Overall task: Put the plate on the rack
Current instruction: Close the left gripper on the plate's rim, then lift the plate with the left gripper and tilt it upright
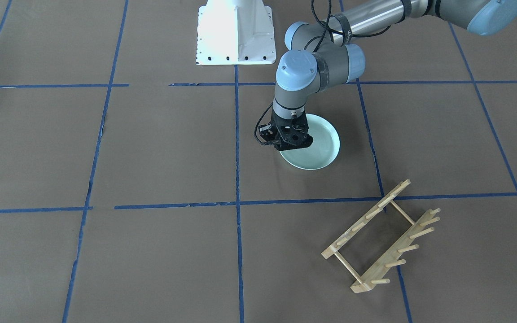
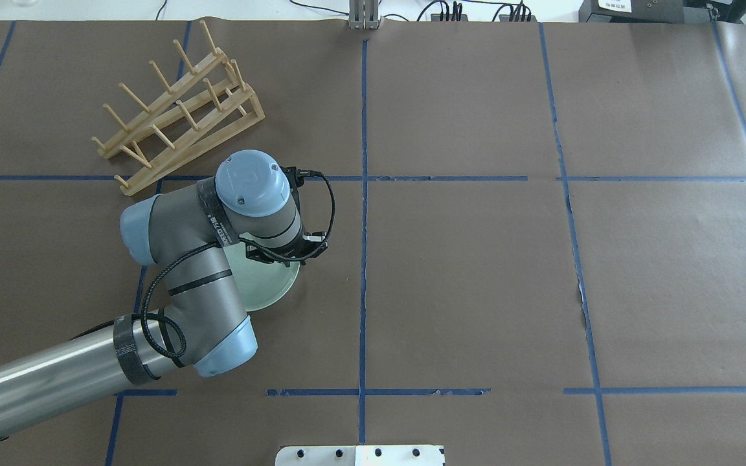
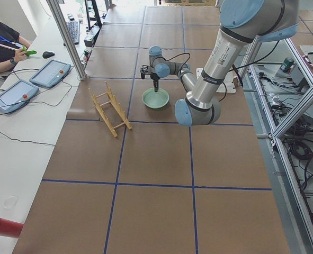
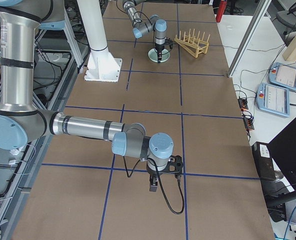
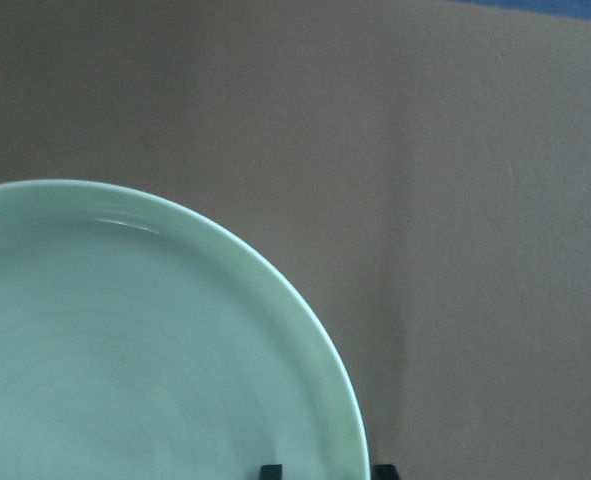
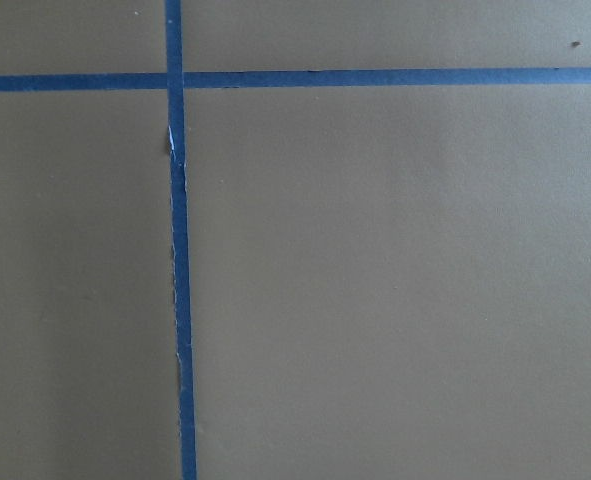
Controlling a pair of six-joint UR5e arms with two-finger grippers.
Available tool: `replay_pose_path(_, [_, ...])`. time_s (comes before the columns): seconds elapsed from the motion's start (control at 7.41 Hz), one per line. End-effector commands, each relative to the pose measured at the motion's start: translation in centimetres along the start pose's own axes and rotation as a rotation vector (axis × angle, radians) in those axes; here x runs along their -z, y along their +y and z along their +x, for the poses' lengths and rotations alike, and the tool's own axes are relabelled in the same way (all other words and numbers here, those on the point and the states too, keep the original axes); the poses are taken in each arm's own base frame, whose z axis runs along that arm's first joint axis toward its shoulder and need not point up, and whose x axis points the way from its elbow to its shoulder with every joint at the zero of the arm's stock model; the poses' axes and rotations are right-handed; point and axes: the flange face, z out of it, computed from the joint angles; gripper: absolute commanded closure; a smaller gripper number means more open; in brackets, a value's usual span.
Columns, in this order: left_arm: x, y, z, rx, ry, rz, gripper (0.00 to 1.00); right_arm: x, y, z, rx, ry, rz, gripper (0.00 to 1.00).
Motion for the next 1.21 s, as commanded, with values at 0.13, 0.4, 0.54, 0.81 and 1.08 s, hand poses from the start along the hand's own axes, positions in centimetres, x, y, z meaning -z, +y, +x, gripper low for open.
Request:
replay_pose_path(0.13, [0.3, 0.1, 0.0, -0.003, 0.002, 0.000, 1.00, 0.0, 0.0, 0.0, 0.001, 0.000, -0.001, 0.00])
replay_pose_path(0.4, [4.5, 0.2, 0.0, 0.003, 0.024, 0.020, 1.00, 0.0, 0.0, 0.0, 0.001, 0.000, -0.001, 0.00])
replay_pose_path(0.54, [10.0, -0.5, -0.8, 0.025, 0.025, 0.051, 1.00, 0.0, 0.0, 0.0, 0.001, 0.000, -0.001, 0.00])
replay_pose_path(0.81, [22.8, -3.4, -4.6, 0.107, 0.060, 0.164, 1.00, 0.0, 0.0, 0.0, 0.000, 0.000, 0.000, 0.00])
replay_pose_path(1.08, [33.3, -7.6, -9.4, 0.144, 0.155, 0.327, 1.00, 0.0, 0.0, 0.0, 0.001, 0.000, -0.001, 0.00])
